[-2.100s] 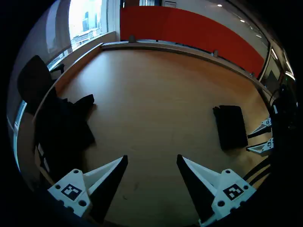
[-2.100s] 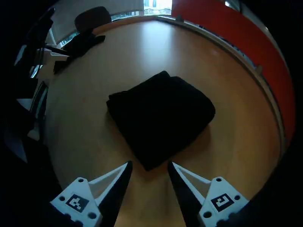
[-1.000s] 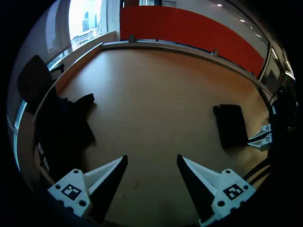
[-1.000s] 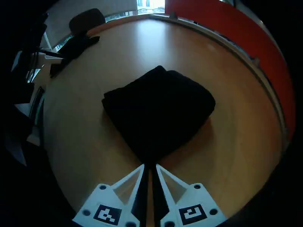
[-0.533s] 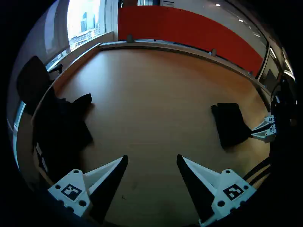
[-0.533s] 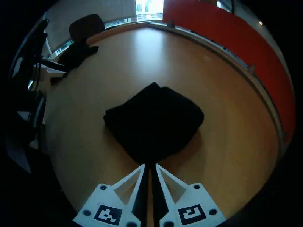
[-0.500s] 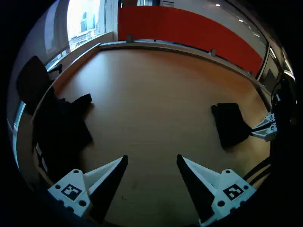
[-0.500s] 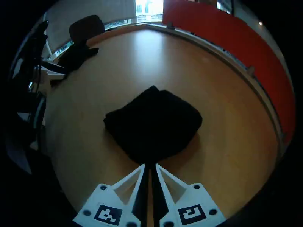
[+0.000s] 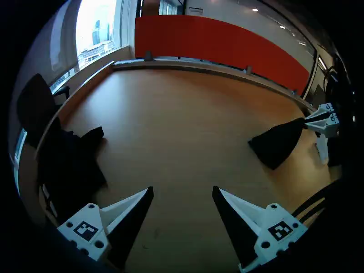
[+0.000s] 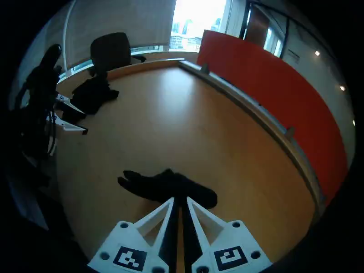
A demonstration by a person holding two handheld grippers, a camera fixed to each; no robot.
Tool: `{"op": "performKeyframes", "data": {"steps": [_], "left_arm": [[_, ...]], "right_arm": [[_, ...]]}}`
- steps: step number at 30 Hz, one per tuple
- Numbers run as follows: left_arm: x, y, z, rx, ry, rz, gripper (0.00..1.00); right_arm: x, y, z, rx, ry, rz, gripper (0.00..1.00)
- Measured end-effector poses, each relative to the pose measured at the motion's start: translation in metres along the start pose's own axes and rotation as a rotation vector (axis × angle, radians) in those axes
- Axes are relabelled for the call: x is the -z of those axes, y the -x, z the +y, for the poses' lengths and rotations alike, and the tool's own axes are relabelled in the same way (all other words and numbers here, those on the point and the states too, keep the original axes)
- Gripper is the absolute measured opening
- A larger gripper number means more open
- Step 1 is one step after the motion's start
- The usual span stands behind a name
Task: Fold towel
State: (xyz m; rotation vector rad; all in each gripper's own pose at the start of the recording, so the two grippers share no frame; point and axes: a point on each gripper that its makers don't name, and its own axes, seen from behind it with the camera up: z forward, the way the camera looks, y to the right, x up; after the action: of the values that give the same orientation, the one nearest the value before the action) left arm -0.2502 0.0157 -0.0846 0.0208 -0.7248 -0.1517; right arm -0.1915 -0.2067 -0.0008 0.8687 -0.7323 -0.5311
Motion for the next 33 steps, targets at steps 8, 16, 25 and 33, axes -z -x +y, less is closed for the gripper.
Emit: {"op": "performKeyframes", "data": {"steps": [8,16,25,33], "left_arm": [[0.002,-0.012,0.006,-0.018,0.014,0.024,0.96],[0.004,-0.017,0.012,-0.024,0.025,0.031,0.96],[0.006,-0.022,0.016,-0.036,0.023,0.032,0.96],[0.006,-0.023,0.02,-0.031,0.016,0.031,0.96]], "right_arm": [[0.027,-0.039,0.024,0.001,0.037,0.071,0.04],[0.051,-0.036,0.049,-0.018,0.073,0.085,0.04],[0.072,-0.014,0.078,-0.056,0.082,0.074,0.04],[0.088,0.015,0.109,-0.095,0.094,0.051,0.04]]}}
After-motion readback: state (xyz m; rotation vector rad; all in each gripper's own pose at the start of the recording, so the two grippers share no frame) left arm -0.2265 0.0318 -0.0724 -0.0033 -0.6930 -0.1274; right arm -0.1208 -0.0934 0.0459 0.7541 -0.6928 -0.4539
